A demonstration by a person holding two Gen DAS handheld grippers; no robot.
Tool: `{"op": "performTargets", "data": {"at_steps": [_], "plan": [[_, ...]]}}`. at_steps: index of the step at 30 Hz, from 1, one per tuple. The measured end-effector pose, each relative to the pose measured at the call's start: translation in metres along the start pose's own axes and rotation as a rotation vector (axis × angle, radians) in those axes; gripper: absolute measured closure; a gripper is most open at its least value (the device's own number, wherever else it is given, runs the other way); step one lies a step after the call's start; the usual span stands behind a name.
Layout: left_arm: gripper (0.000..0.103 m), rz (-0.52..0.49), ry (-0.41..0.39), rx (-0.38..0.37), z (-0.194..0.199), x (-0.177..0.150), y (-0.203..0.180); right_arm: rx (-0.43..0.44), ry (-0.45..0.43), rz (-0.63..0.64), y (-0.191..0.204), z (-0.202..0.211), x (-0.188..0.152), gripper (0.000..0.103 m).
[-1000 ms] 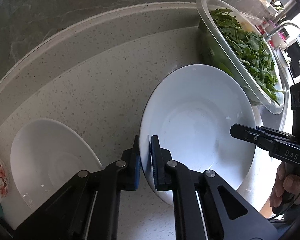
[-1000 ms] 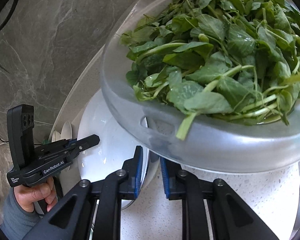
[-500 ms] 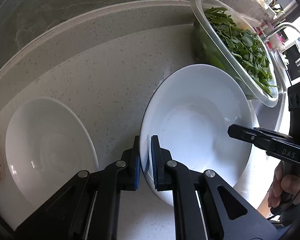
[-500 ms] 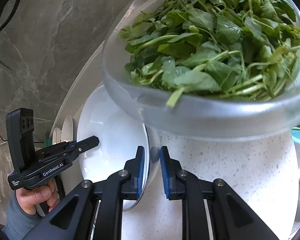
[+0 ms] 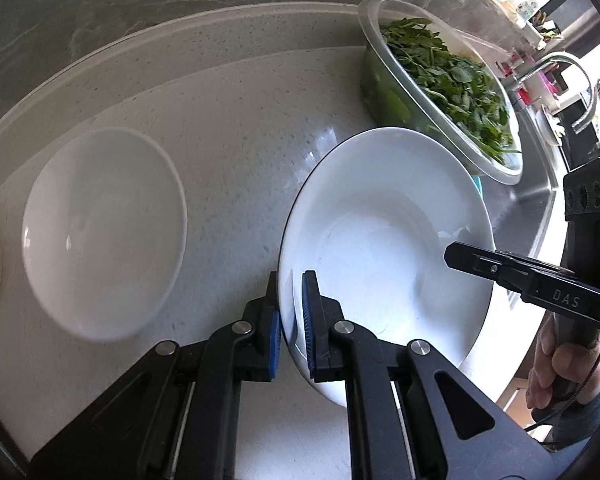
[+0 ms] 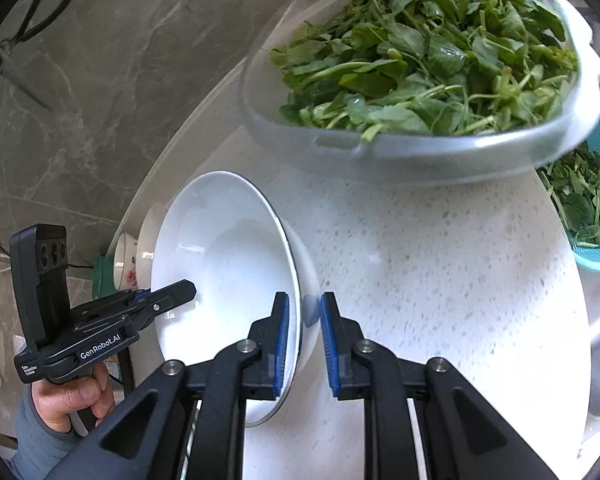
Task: Organize plates and bowls
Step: 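Carry the white bowl beside the plate stack, lower it, open right tool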
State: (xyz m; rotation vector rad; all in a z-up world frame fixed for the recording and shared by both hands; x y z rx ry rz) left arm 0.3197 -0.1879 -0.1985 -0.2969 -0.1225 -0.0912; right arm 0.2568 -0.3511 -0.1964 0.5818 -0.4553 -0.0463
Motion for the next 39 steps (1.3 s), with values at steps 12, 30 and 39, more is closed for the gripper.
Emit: {"op": "performTargets", "data": {"at_steps": [12,30,39], "plan": [[0.095,0.032,-0.04,-0.009,0.049,-0.073,-0.003,0.03,0.056,0.061,0.034,0.015,-0.04,0.083],[0.095,0.095,0.001,-0.019,0.038,-0.177,0.012,0.042,0.168,0.065,0.038,0.005,-0.103,0.083],[0.095,0.109,0.01,-0.015,0.025,-0.176,0.019,0.058,0.171,0.039,0.03,-0.004,-0.114,0.083]]}}
Point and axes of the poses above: each gripper's, at about its wrist camera, not at the fingertips, and z roughly against the way its jaws point, y to its left, x to its top, the point moved 6 cm from there along -z, roughly the way its jaws point, and after that the axes turned 14 degrees about z, right-handed, at the moved point
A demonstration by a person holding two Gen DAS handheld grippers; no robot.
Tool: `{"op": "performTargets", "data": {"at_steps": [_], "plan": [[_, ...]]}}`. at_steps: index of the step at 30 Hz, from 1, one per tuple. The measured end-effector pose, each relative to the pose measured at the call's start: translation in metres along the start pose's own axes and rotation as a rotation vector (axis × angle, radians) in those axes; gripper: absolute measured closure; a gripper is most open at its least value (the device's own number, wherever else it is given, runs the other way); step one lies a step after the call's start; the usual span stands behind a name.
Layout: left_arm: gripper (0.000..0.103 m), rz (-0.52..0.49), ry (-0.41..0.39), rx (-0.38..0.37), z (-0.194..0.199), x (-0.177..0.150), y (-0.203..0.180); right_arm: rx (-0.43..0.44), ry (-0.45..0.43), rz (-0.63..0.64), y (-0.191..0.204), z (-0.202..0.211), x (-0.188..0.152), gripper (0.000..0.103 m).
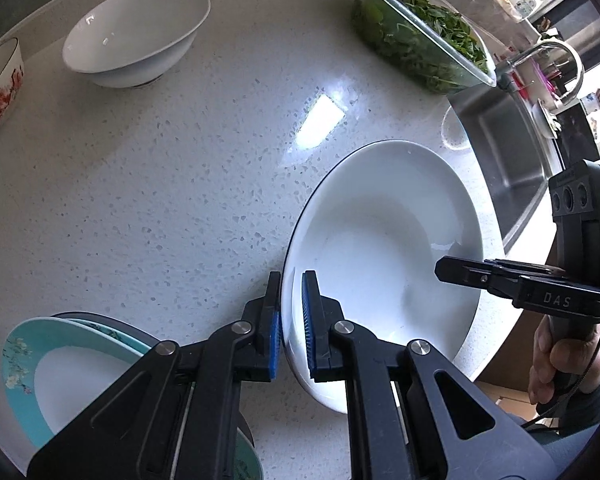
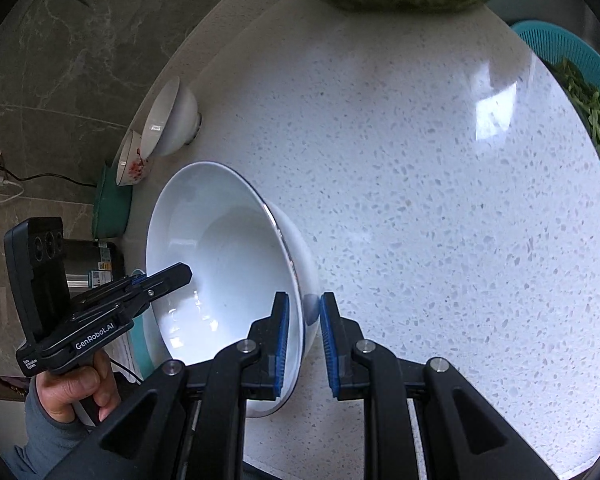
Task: Organize plates and bowls
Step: 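Carry the white bowl beside the plate stack, lower it, open right tool, then move the right tool to a second white bowl and grip its rim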
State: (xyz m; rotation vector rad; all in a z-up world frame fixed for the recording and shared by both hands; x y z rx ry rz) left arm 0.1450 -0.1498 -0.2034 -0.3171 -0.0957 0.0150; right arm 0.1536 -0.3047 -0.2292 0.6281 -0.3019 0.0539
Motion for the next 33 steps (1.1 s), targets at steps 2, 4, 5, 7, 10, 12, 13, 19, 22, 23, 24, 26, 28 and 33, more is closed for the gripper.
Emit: {"op": "performTargets", "data": {"at_steps": [2,4,5,7,10,12,13,19,22,23,24,26,28,33], "plan": [[0.095,0.004,0.001,0.002,-0.009,0.005,-0.005,0.001,0.002,-0.003,-0.001,-0.002,-0.002,0.083],[0.095,0.007,-0.001,0.005,-0.012,0.006,-0.006,0.004,0.004,-0.002,-0.002,-0.003,-0.003,0.083],[0.095,0.011,0.0,0.005,-0.014,0.006,-0.005,0.006,0.005,-0.005,-0.003,-0.004,-0.003,0.083],[0.095,0.013,0.0,0.012,-0.017,0.006,-0.004,0.007,0.003,-0.002,-0.002,-0.004,-0.003,0.083],[0.095,0.023,-0.009,0.02,-0.021,0.008,-0.003,0.015,0.0,0.0,-0.003,-0.005,-0.003,0.083],[0.092,0.035,-0.033,0.02,-0.018,0.01,0.0,0.023,-0.007,0.002,-0.004,-0.003,-0.002,0.083],[0.092,0.041,-0.042,0.019,-0.016,0.011,0.001,0.024,-0.01,0.002,-0.004,-0.002,-0.001,0.083],[0.02,0.091,-0.118,-0.028,0.021,0.016,0.008,0.016,-0.066,-0.03,-0.009,0.024,0.002,0.033],[0.006,0.104,-0.137,-0.115,0.048,0.023,0.012,0.012,-0.122,-0.048,-0.013,0.049,0.01,0.016],[0.003,0.114,-0.14,-0.143,0.055,0.028,0.015,0.014,-0.137,-0.052,-0.014,0.056,0.014,0.015],[0.002,0.125,-0.149,-0.17,0.063,0.033,0.019,0.011,-0.149,-0.056,-0.015,0.063,0.021,0.015],[0.002,0.154,-0.199,-0.211,0.082,0.053,0.034,0.015,-0.165,-0.039,-0.01,0.072,0.034,0.015],[0.002,0.193,-0.268,-0.199,0.099,0.077,0.054,0.018,-0.193,0.029,0.006,0.081,0.052,0.015],[0.002,0.238,-0.306,-0.165,0.106,0.124,0.086,0.029,-0.221,0.154,0.053,0.077,0.102,0.015]]}}
Point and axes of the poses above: each gripper's, at about its wrist camera, not at the fingertips, and z roughly against the way its jaws point, y to its left, x to its top, the point moved 6 cm from there along -z, roughly the way its jaws point, and after that the axes turned 14 degrees about z, right-handed, at the moved point
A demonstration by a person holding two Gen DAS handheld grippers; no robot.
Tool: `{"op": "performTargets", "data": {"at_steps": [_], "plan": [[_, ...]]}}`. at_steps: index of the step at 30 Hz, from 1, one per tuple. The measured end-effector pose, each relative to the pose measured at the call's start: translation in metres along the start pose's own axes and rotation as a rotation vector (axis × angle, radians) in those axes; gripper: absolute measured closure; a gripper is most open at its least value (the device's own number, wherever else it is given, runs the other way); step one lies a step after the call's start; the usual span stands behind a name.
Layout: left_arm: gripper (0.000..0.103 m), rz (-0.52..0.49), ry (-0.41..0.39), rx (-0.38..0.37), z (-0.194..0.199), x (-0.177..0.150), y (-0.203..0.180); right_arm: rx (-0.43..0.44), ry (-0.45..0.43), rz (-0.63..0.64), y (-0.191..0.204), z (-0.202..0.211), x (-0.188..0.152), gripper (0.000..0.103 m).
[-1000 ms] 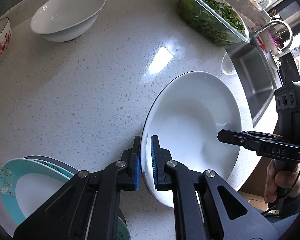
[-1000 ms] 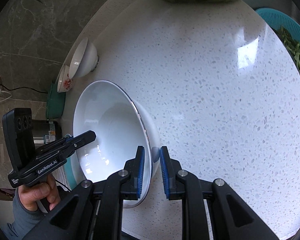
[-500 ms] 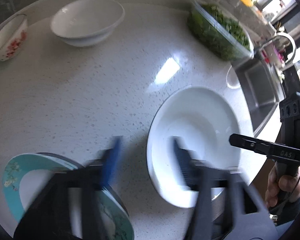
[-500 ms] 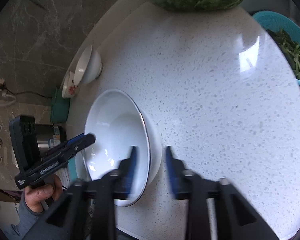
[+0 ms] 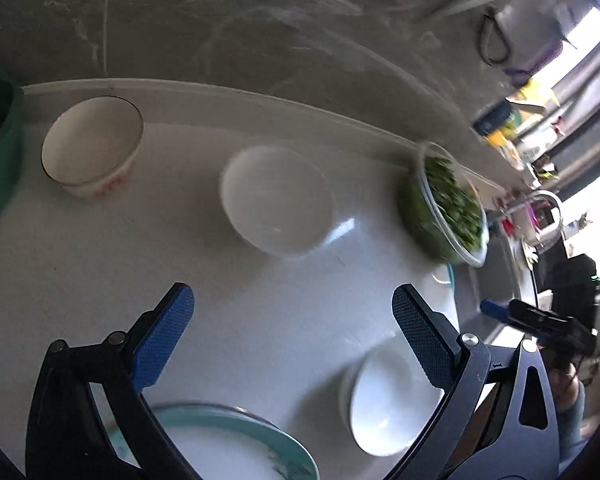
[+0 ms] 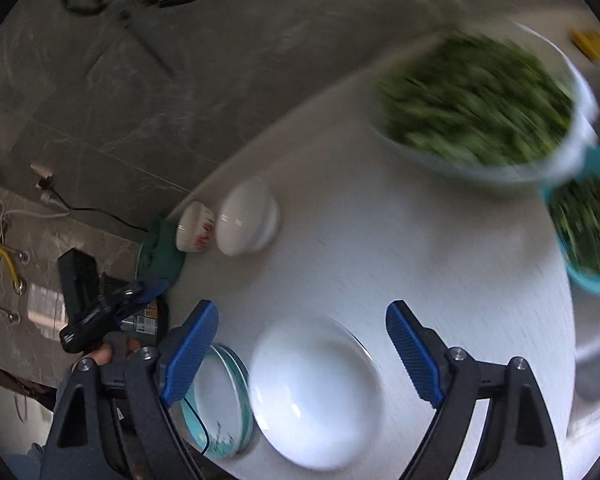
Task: Organize plates and bowls
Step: 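Move the right tool to a second white bowl and grip its rim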
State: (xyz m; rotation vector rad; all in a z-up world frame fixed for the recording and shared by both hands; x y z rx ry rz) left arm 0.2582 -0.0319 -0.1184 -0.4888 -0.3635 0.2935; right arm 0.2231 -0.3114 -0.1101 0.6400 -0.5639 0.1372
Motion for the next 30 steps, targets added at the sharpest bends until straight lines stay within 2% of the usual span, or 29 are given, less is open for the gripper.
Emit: {"op": "performTargets", "data": {"at_steps": [3,5,7,9,12,14,17,19,20,22,28,30], "plan": [[0.002,-0.022,-0.002,0.032,-0.016,0.021,0.002,-0.011,0.01,0.056,0.019,-0.025,0.034,0.015],[0.002,-0.05,0.024,0.049,-0.035,0.033,0.001,-0.013,0.04,0.079,0.027,-0.045,0.05,0.015],[0.002,-0.066,0.042,0.106,-0.052,0.041,0.008,-0.017,0.071,0.092,0.032,-0.068,0.065,0.015],[0.002,-0.076,0.056,0.114,-0.068,0.048,0.01,-0.015,0.113,0.104,0.037,-0.091,0.076,0.016],[0.004,-0.068,0.06,0.127,-0.083,0.065,0.018,-0.043,0.147,0.109,0.035,-0.123,0.088,0.021],[0.004,-0.068,0.054,0.13,-0.091,0.075,0.021,-0.058,0.159,0.107,0.031,-0.139,0.095,0.03],[0.013,-0.1,0.061,0.15,-0.1,0.073,0.028,-0.068,0.193,0.105,0.027,-0.16,0.099,0.034],[0.029,-0.107,0.07,0.17,-0.11,0.075,0.032,-0.071,0.215,0.115,0.028,-0.175,0.099,0.037],[0.033,-0.107,0.075,0.175,-0.113,0.077,0.035,-0.071,0.226,0.123,0.028,-0.18,0.098,0.039],[0.047,-0.103,0.089,0.187,-0.123,0.079,0.042,-0.083,0.245,0.14,0.029,-0.193,0.098,0.042],[0.048,-0.089,0.107,0.186,-0.14,0.079,0.053,-0.089,0.279,0.126,0.018,-0.213,0.092,0.045],[0.048,-0.088,0.112,0.188,-0.144,0.081,0.054,-0.088,0.285,0.118,0.016,-0.217,0.092,0.05]]}}
Point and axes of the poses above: each gripper's, at about its wrist camera, not at the fingertips, and z roughly against the way its jaws point, y to its left, x to its top, the point moved 6 cm from there along -z, roughly the way its jaws point, and after that the axes turned 14 degrees about z, right-handed, at the moved point
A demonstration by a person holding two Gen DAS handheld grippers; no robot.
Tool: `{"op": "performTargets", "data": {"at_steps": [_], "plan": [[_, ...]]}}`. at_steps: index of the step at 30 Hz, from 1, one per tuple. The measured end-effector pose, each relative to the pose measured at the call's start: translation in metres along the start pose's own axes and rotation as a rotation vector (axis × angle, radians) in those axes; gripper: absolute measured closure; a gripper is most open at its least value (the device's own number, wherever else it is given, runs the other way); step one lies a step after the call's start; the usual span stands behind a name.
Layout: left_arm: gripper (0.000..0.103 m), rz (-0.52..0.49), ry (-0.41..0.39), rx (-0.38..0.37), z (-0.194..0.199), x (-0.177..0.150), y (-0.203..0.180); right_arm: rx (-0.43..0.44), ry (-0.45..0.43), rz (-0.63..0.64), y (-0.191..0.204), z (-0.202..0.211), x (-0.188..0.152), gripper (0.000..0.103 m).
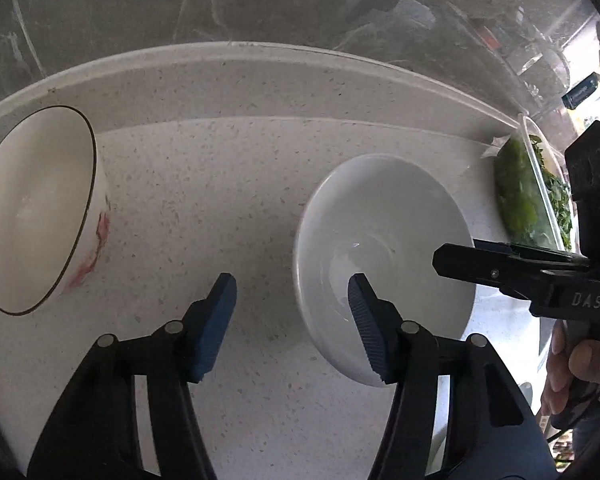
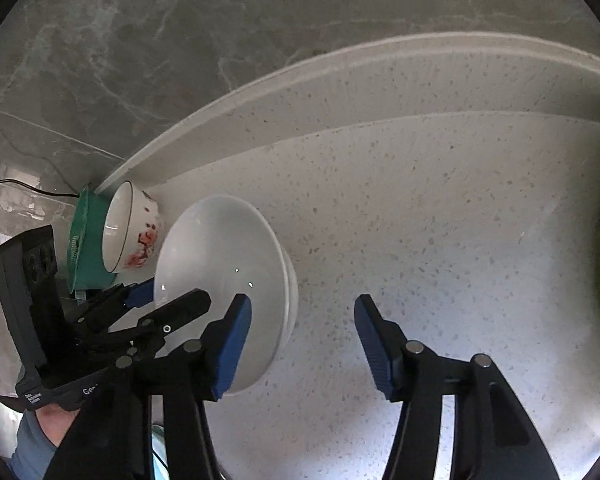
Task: Organize plates and bowls
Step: 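Move the right tool to a second white bowl and grip its rim, then lift the second white bowl and lower it into the first white bowl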
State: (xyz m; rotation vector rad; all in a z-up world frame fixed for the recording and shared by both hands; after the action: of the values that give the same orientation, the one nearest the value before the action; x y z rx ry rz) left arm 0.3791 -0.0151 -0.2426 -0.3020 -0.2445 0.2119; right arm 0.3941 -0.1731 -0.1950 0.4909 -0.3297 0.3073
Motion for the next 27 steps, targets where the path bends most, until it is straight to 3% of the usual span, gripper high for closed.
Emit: {"op": "performTargets", "data": {"at_steps": [2,8,11,13,19,27], "plan": [[0.048,-0.003,0.007,0.01,-0.001,-0.003,0.003,0.0,0.004,0.002,-0.001,-0.002,0.0,0.055],[0.048,-0.01,0.035,0.026,-0.013,-0.003,-0.004,0.01,0.011,-0.014,0.0,-0.011,0.002,0.058],[0.048,-0.007,0.039,0.026,-0.019,-0.007,-0.007,0.014,0.017,-0.017,-0.002,-0.012,0.001,0.066],[0.069,-0.009,0.031,0.018,-0.021,-0.007,-0.01,0.018,0.021,-0.019,-0.002,-0.014,0.001,0.068],[0.091,-0.022,0.037,-0.017,-0.016,-0.004,-0.016,0.041,0.013,-0.008,0.009,-0.022,0.006,0.088],[0.092,-0.03,0.057,-0.03,-0.012,-0.006,-0.013,0.056,0.002,-0.027,0.007,-0.018,0.005,0.089]]}}
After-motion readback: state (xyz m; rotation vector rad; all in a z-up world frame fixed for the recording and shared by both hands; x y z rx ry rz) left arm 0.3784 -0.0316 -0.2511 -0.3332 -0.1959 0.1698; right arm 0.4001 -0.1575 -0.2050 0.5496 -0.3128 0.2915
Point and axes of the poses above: each gripper's, at about its wrist camera, not at the fingertips, and z roughly against the way its jaws point, y to its left, x to its top, the point moved 6 cm from there along -z, roughly the way its jaws point, and after that the axes turned 14 degrees about z, right-handed, at the moved point
